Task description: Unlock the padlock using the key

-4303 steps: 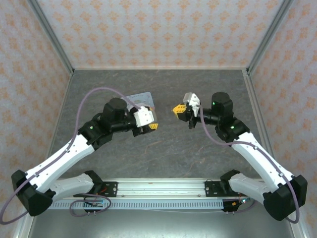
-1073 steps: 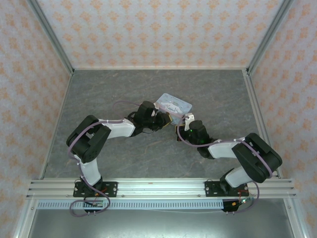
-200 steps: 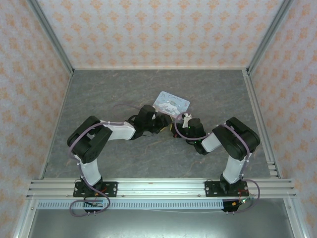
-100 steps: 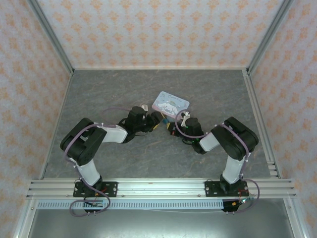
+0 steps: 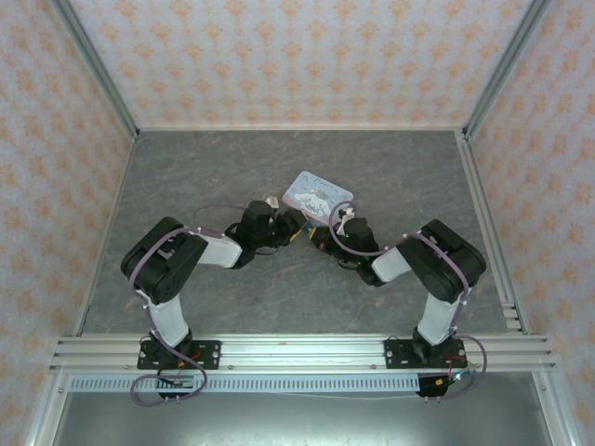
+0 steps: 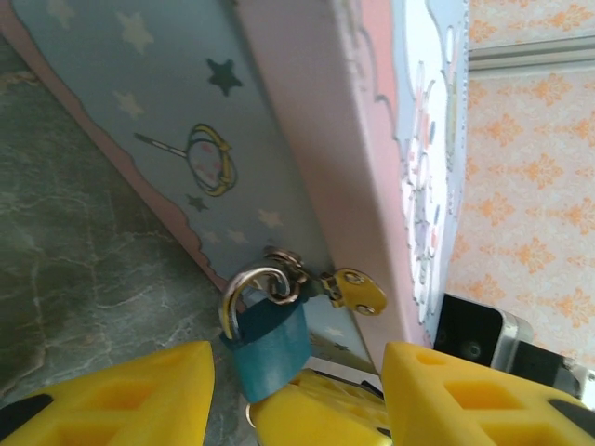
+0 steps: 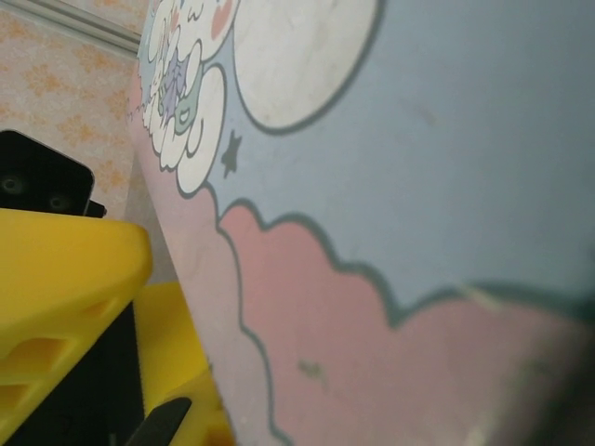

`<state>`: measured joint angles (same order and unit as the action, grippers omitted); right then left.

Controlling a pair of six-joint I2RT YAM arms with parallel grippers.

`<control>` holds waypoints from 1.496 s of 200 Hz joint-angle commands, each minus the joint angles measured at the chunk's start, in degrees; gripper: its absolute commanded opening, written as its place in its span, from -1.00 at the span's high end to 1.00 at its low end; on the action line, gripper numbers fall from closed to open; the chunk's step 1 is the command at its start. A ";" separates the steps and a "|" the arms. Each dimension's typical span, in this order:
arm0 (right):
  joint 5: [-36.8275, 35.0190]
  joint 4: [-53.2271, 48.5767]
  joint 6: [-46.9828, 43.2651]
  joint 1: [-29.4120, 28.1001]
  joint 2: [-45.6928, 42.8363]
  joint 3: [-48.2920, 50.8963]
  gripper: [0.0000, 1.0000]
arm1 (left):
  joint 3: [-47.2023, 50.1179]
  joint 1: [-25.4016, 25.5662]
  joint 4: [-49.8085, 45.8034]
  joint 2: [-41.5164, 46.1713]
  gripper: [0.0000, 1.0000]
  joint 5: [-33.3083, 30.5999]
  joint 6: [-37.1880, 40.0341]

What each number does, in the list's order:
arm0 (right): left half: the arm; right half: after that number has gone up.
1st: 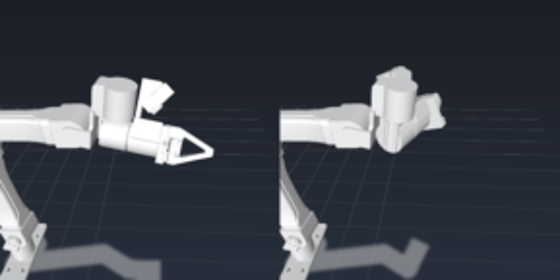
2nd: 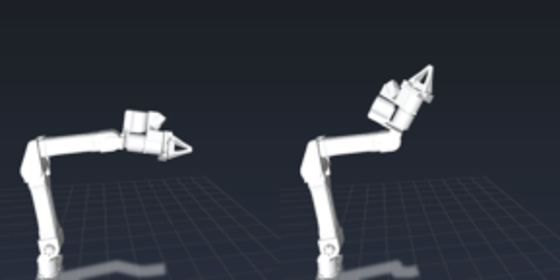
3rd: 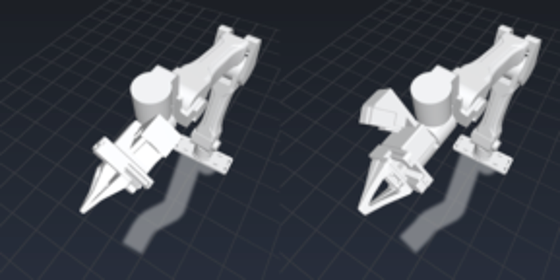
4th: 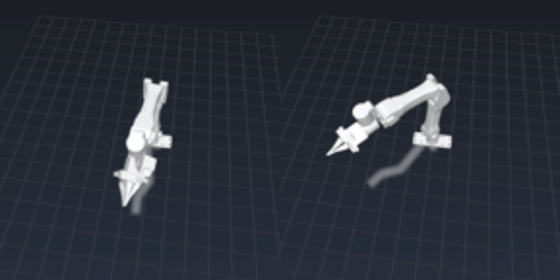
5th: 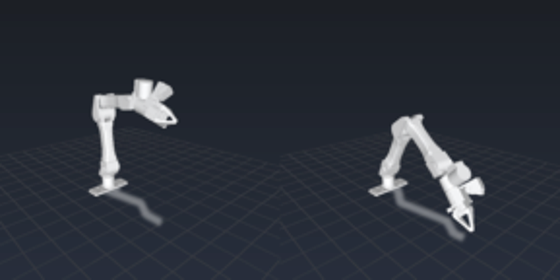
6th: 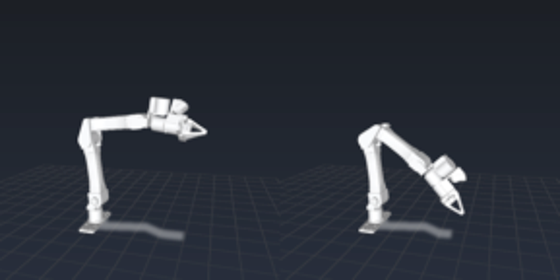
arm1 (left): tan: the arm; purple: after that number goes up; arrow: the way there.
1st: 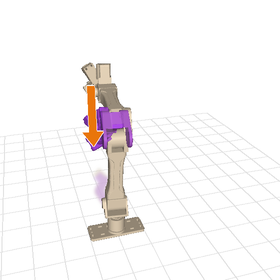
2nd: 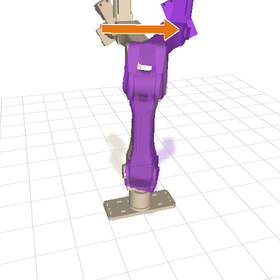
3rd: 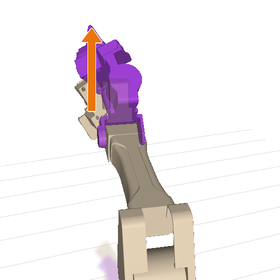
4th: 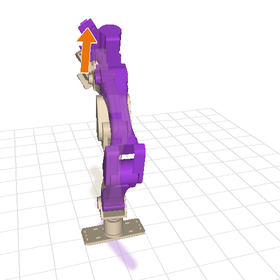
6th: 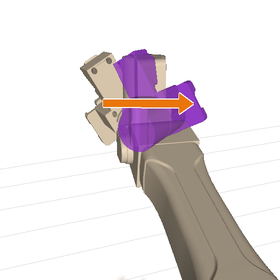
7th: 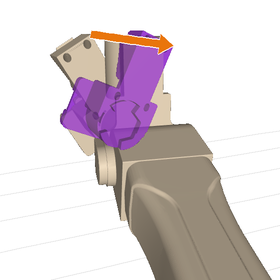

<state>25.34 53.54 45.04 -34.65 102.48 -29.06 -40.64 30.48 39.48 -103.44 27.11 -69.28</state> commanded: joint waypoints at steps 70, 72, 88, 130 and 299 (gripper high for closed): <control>0.79 1.52 2.29 -0.64 -1.71 -2.05 1.00 | -0.83 1.16 3.83 -3.85 0.12 -0.13 -3.76; 0.90 1.49 2.26 -0.67 -1.74 -2.05 1.00 | -0.88 1.20 3.84 -3.87 0.13 -0.13 -3.76; 1.00 1.57 2.58 -0.68 -1.75 -2.14 1.00 | -0.99 1.34 4.57 -4.22 0.16 -0.06 -3.99; 1.42 1.47 3.60 -0.81 -1.86 -2.49 1.00 | -1.19 1.70 6.71 -5.22 0.24 -0.08 -5.23; -6.04 -14.47 -10.83 -0.64 -13.41 1.32 0.25 | -2.96 1.78 -1.31 -0.68 0.99 -0.68 -5.92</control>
<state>23.11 45.12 42.81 -35.11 94.26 -29.10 -41.43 32.16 42.52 -106.98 26.70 -75.05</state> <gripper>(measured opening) 0.351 0.126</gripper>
